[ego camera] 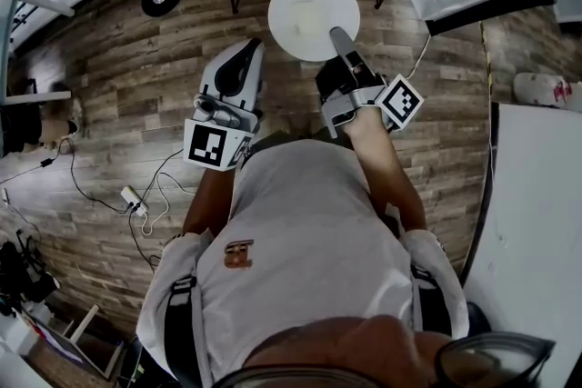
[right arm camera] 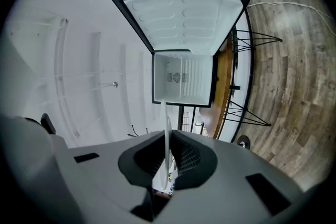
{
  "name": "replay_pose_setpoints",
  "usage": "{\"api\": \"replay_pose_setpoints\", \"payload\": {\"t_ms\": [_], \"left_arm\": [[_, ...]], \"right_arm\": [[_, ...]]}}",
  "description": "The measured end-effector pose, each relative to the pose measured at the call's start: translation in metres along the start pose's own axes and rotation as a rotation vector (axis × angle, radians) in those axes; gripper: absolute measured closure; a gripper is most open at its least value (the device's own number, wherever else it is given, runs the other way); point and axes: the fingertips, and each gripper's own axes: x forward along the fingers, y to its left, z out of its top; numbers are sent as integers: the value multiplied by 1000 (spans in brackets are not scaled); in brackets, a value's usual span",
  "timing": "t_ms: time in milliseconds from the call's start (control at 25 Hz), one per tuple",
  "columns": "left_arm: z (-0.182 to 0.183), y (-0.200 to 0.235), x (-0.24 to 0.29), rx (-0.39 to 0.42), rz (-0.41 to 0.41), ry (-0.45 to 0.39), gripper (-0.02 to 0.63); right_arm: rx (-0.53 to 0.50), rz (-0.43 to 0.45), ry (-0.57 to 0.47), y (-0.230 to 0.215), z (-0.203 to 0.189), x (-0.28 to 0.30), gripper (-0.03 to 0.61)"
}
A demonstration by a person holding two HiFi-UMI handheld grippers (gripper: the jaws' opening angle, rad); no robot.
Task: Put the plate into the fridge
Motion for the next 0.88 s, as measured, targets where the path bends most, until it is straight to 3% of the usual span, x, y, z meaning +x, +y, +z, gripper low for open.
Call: {"api": "replay_pose_setpoints", "payload": {"t_ms": [160,400,720,880], "left_arm": [[-3,43,-4,-25,-3,10,595],[-6,65,-7,-50,-7,14,595],[9,115,30,-46,14,-7,595],[-6,117,35,-32,27,-5,595]], "right_arm": [[-2,-3,-21,3,-14,32,537],[2,-16,-47,2,-20,46,537],[-23,-22,-47,16,4,113,537],[-12,-14,-47,2,13,122,537]]}}
